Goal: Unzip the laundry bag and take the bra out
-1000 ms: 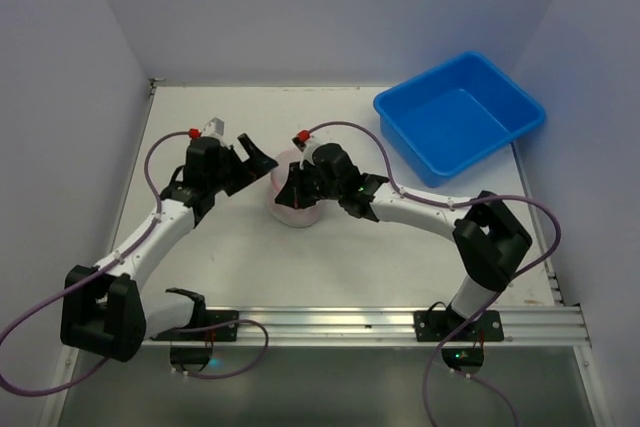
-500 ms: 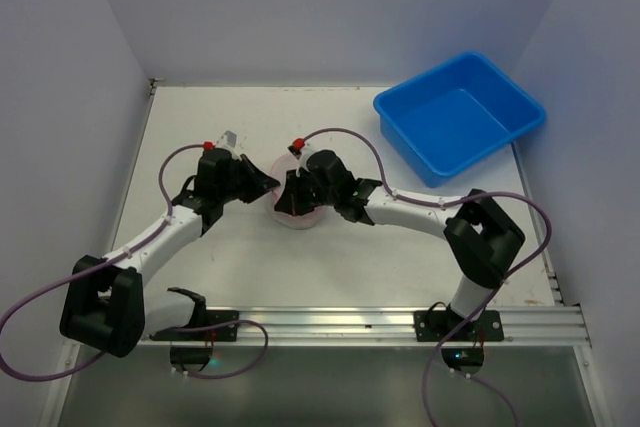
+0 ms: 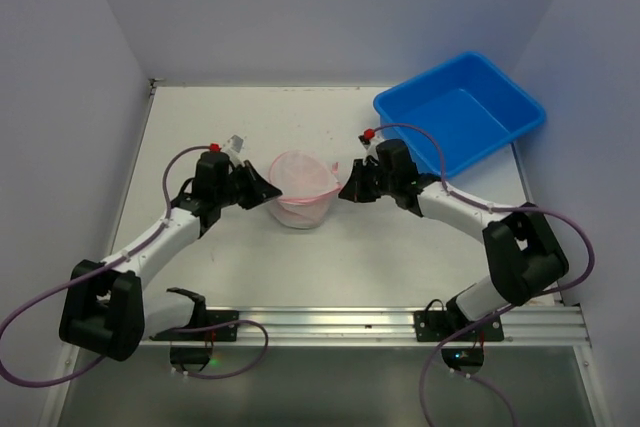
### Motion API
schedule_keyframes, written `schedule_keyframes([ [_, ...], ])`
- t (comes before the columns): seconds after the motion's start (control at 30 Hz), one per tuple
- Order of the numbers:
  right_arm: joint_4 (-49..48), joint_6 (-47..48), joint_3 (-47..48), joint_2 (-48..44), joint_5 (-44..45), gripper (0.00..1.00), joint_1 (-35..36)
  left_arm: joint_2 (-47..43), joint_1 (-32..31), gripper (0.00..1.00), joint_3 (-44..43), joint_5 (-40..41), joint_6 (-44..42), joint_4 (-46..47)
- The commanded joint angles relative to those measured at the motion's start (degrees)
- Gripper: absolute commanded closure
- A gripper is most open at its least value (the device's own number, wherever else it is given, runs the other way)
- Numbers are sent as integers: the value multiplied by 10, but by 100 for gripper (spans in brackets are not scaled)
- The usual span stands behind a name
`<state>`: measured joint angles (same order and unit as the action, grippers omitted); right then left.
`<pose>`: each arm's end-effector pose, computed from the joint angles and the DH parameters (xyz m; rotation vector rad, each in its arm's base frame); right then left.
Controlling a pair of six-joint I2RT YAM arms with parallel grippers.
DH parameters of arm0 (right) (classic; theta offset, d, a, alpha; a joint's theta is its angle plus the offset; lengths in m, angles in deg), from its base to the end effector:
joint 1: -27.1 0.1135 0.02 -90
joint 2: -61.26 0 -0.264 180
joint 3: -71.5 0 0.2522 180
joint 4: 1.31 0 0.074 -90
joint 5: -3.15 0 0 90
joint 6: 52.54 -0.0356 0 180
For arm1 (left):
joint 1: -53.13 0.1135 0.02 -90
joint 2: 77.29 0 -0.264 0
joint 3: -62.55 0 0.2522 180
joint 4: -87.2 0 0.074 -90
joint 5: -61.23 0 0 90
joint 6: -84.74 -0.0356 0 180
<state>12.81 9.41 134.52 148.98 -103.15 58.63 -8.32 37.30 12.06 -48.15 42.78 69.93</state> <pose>0.2700 0.1774 0.2041 -0.2335 2.3550 0.8552 0.2390 -0.0800 0.2171 -0.4498 2.2915 -0.9675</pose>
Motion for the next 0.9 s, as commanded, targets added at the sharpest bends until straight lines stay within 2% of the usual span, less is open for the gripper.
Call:
schedule_keyframes([
  [0.0, 67, 23, 7, -6, 34, 100, -66, -11, 19, 100, -3, 0, -77, -52],
  [0.13, 64, 25, 31, -9, 19, 100, -60, -12, 19, 100, -6, -36, -107, -60],
  [0.17, 65, 26, 33, -15, 18, 96, -46, -16, 19, 100, -5, -43, -108, -57],
  [0.2, 67, 30, 32, -31, 33, 91, -36, -19, 19, 91, -4, -49, -108, -55],
  [0.23, 73, 34, 31, -43, 49, 81, -25, -27, 19, 81, -4, -51, -110, -54],
  [0.27, 76, 37, 29, -56, 68, 76, -2, -34, 19, 67, -6, -51, -111, -55],
  [0.3, 82, 46, 28, -87, 108, 69, 11, -41, 19, 59, -5, -39, -111, -57],
  [0.33, 93, 50, 27, -103, 128, 55, 21, -58, 19, 51, -6, -31, -109, -64],
  [0.37, 99, 55, 29, -118, 146, 51, 42, -66, 19, 37, -7, -22, -106, -68],
  [0.47, 116, 69, 37, -174, 185, 40, 70, -107, 19, 24, 0, 9, -96, -77],
  [0.67, 110, 91, 84, -206, 181, 32, 122, -177, 20, 25, 68, 70, -72, -67],
  [0.87, 113, 102, 179, -94, 236, 27, 179, -151, 20, 30, 134, 81, -41, -6],
])
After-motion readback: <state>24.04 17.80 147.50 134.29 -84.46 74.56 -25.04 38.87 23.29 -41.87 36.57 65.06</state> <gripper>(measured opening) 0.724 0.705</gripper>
